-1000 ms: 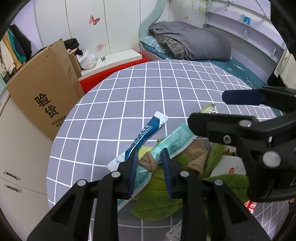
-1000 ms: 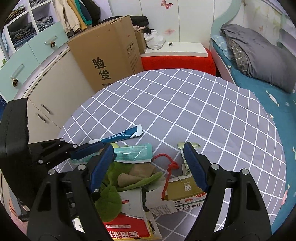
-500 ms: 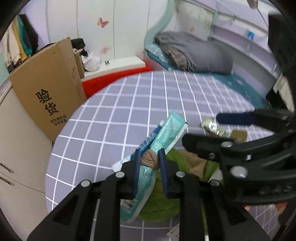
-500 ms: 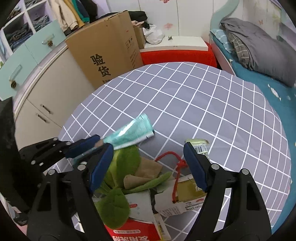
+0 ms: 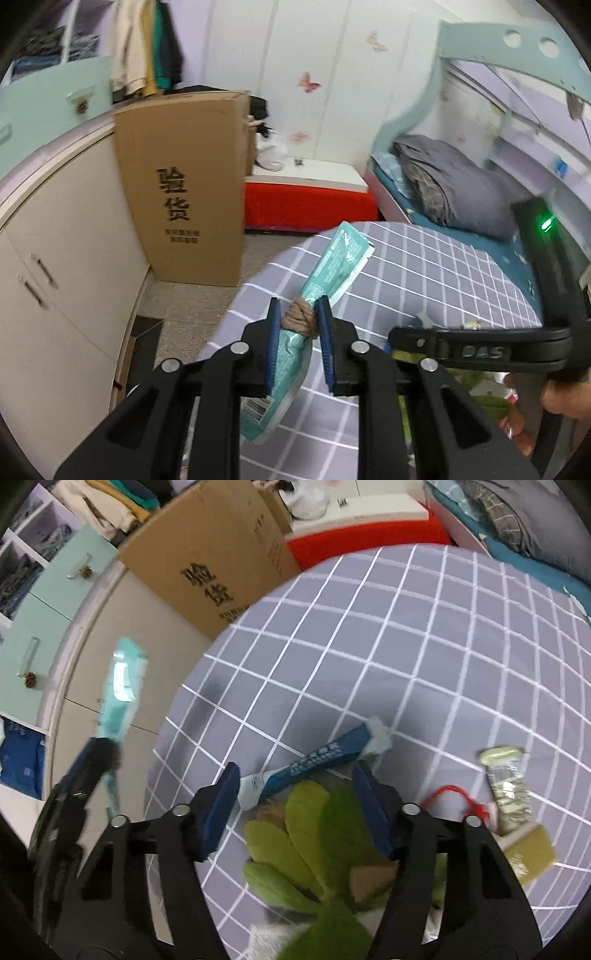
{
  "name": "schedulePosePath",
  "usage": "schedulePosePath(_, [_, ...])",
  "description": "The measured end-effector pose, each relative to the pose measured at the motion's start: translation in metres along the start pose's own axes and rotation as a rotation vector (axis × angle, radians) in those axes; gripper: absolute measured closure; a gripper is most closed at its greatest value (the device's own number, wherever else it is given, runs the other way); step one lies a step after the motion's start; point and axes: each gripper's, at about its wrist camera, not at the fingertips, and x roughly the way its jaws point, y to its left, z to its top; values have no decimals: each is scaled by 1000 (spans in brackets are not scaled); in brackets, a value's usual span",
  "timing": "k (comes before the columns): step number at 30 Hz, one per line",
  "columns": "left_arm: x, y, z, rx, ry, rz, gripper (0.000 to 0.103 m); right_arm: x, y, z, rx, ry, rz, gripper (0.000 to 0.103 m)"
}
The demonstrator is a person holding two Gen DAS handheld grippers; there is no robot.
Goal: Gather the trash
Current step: 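Grasp the teal toothpaste box with the left tool while the right tool grasps the blue toothpaste tube, then carry the toothpaste box and tube to the blue bin and release them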
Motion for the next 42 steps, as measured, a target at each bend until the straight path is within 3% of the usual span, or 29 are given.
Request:
schedulePosePath(3, [-3,16,0,-24,-11,9,84,8,14,2,-30,-6,-78,48])
schedulePosePath(6, [-3,30,-3,-39,-10,16,84,14,27,3,-74,-2,-133,79])
schedulePosePath(9, [-2,41,-7,-60,-4,4,84,18,39,0,-134,-10,-178,91])
schedulePosePath(15, [-6,67,-15,-111,-2,-5,84,16,65,-4,-219,-68,-210,94])
schedulePosePath(23, [-20,119,-28,-193,-17,8,84,14,144,-29,-357,-85,-57,94])
schedulePosePath(33, [-37,214,-63,-294,-4,130,84,74,252,-75,-486,7,102,94])
schedulePosePath(42, [-38,285,-95,-395,35,218,84,137,295,-99,-520,95,133,94])
